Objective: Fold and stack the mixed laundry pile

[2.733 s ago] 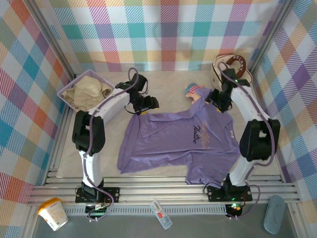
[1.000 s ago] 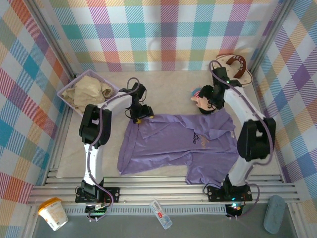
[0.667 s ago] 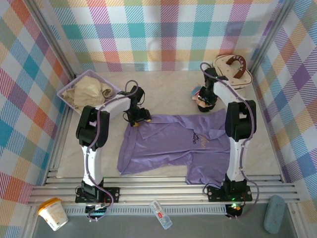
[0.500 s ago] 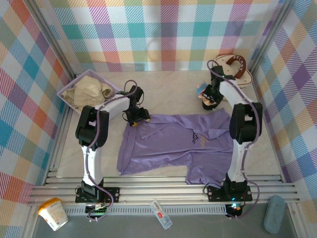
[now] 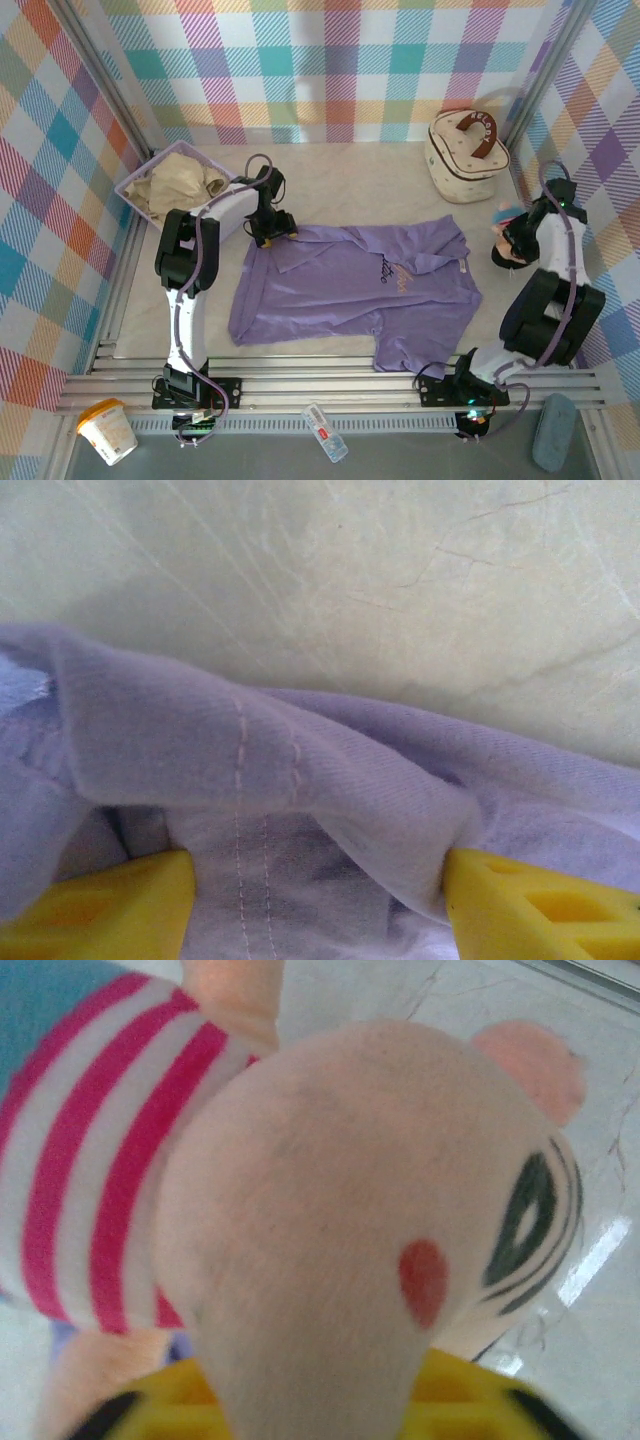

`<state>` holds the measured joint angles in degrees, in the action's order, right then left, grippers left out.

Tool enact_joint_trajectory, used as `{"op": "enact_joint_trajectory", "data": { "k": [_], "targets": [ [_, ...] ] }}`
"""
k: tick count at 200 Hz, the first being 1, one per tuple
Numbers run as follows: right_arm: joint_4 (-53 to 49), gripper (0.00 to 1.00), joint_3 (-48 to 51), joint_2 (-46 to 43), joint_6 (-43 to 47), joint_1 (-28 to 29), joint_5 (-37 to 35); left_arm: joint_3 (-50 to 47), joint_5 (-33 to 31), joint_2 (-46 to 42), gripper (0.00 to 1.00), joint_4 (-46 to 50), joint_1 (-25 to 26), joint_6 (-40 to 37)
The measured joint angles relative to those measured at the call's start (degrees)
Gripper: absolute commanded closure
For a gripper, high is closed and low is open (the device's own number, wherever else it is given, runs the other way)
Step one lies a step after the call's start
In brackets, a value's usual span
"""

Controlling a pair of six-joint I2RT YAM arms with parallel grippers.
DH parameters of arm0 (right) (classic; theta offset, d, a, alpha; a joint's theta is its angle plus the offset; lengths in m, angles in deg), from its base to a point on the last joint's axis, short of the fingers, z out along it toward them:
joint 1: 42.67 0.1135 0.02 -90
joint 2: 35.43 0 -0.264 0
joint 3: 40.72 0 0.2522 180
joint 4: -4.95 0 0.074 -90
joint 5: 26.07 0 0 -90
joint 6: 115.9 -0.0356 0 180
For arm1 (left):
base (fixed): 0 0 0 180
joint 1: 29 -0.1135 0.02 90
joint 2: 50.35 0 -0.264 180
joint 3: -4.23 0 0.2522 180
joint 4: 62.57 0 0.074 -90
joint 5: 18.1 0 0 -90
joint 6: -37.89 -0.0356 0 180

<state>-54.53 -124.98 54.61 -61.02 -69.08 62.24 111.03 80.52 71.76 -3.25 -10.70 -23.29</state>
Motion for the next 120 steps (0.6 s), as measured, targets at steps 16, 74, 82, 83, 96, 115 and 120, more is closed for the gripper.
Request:
{"op": "enact_joint_trajectory", "data": {
  "k": [16,74,82,83,96,115,120],
  "targets": [
    [-0.1,0.25,-3.1,5.3,1.2,-0.7,1.1,0.4,0.0,0.0,0.32,1.1,0.0,-0.4],
    [-0.2,0.25,-7.7,3.9,3.1,13.7,2.4,0.0,0.9,-3.9,0.31,3.8,-0.1,-1.3],
    [-0.3,0.25,-8.2,4.0,3.1,18.0,2.4,0.0,1.4,-5.2,0.31,4.0,0.0,-1.4],
    [-0.3,0.25,-8.2,4.0,3.1,18.3,2.4,0.0,1.4,-5.4,0.31,4.0,0.0,-1.4],
    [-0.4,0.26,-8.8,5.2,3.1,24.4,2.4,-0.3,2.3,-7.5,0.31,4.0,0.5,-1.4],
    [-0.9,0.27,-10.6,9.7,3.5,31.6,2.4,-1.5,3.1,-10.0,0.31,3.8,1.5,-1.4],
    [-1.0,0.28,-11.4,11.4,3.6,32.8,2.4,-2.1,3.4,-10.5,0.31,3.8,1.9,-1.4]
  ]
}}
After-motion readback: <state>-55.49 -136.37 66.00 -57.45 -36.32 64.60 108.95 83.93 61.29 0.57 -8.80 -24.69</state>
